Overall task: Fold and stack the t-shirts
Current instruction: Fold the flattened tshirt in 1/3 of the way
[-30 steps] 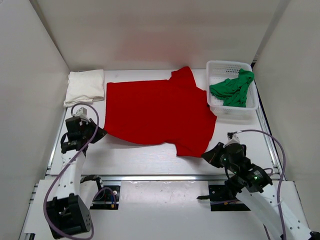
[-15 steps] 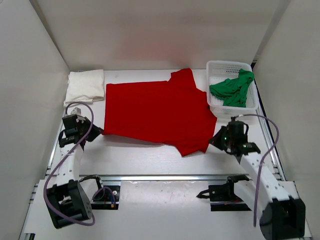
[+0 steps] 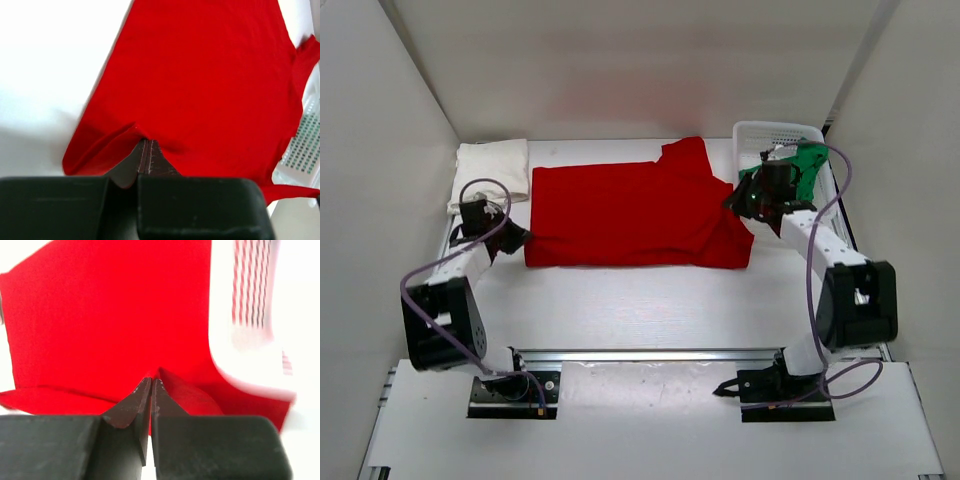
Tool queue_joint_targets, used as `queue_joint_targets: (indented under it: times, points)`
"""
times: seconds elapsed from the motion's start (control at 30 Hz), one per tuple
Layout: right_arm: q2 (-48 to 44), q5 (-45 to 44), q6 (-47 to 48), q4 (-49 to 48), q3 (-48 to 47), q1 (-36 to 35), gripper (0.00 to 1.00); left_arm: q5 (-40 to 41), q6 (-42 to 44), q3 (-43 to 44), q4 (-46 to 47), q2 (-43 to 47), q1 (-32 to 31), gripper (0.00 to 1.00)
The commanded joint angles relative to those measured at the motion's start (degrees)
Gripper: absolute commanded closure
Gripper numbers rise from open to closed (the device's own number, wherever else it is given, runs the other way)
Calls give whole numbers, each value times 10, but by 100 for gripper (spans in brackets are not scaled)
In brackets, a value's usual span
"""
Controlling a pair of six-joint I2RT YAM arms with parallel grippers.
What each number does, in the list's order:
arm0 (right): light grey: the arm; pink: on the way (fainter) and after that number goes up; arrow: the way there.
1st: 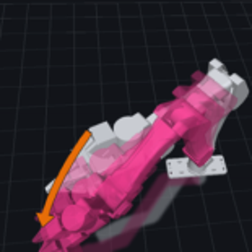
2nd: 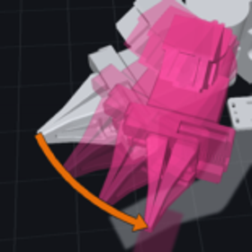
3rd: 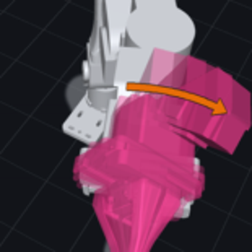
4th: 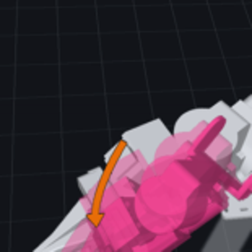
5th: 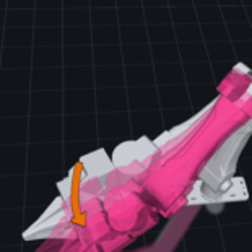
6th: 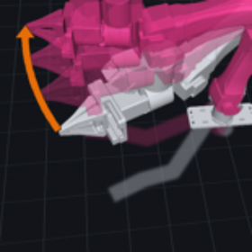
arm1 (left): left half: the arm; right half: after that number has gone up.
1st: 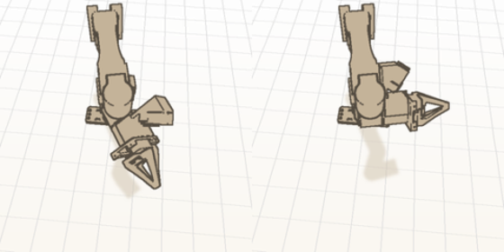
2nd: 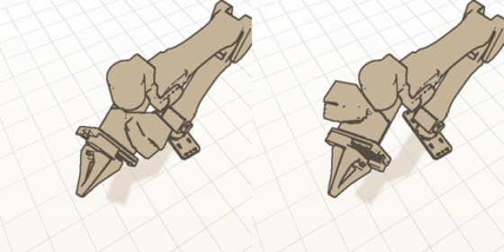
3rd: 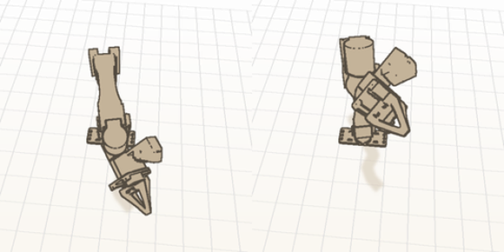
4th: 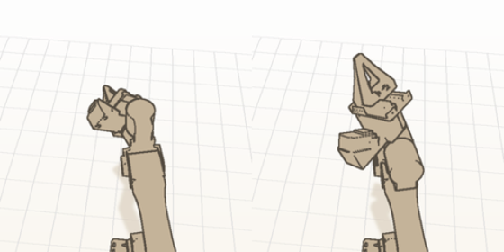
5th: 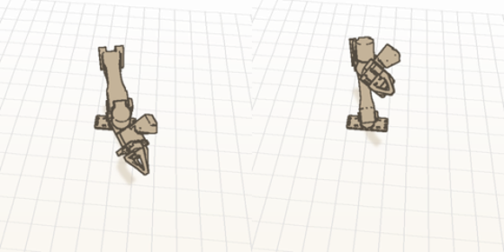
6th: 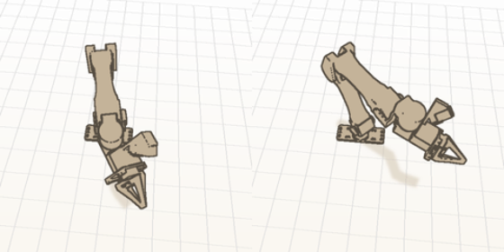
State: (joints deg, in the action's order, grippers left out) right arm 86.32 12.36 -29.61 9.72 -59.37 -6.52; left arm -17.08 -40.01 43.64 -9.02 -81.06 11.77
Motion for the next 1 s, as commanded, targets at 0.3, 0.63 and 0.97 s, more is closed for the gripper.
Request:
queue_joint_targets:
  times: [0.3, 0.63, 0.97]
  points:
    - [225, -8, 53, 28, -255, 10, 100, 38, -12, 149, 38, -168, -12, 99]
    - [260, -7, 69, 65, -344, 2, 73, 11, 1, 141, 62, -156, 1, 60]
    - [0, 13, 27, -109, -1, -9, 100, -1, -1, -114, 71, 28, 11, 58]
